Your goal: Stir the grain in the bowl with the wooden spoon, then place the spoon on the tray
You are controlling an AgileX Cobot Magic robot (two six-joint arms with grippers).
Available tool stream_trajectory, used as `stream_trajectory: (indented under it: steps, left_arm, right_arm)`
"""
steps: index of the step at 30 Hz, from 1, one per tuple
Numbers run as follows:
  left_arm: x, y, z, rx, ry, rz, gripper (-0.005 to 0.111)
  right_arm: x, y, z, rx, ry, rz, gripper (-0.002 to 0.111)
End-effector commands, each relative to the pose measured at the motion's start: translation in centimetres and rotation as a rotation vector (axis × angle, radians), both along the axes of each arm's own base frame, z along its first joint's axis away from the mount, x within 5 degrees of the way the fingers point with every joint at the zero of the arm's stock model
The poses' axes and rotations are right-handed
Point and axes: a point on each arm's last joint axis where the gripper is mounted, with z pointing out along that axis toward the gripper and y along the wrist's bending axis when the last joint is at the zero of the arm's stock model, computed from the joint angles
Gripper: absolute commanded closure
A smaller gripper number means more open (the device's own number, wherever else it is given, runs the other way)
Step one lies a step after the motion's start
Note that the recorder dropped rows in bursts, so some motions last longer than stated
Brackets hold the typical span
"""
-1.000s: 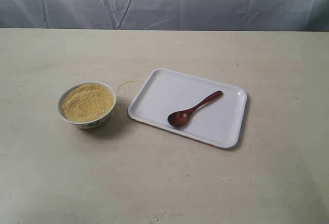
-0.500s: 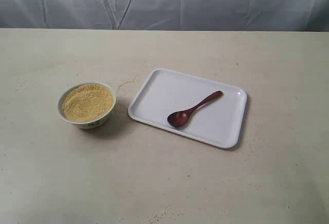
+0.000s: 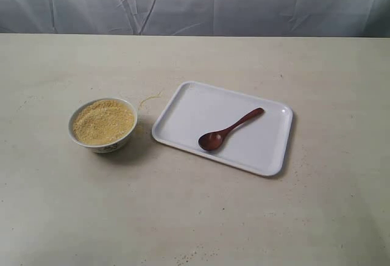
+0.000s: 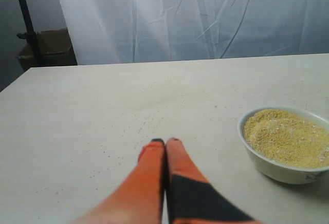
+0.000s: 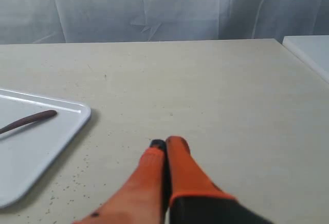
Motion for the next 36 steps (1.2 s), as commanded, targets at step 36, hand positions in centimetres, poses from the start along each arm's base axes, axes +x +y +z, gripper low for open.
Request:
stream_trajectory:
  steps: [36]
  left_arm:
    - [-0.01, 0.2, -0.03, 0.0, -0.013, 0.036, 0.107]
  right_arm:
    - [0.07, 0.04, 0.37, -0.003, -0.052, 0.007, 0.108]
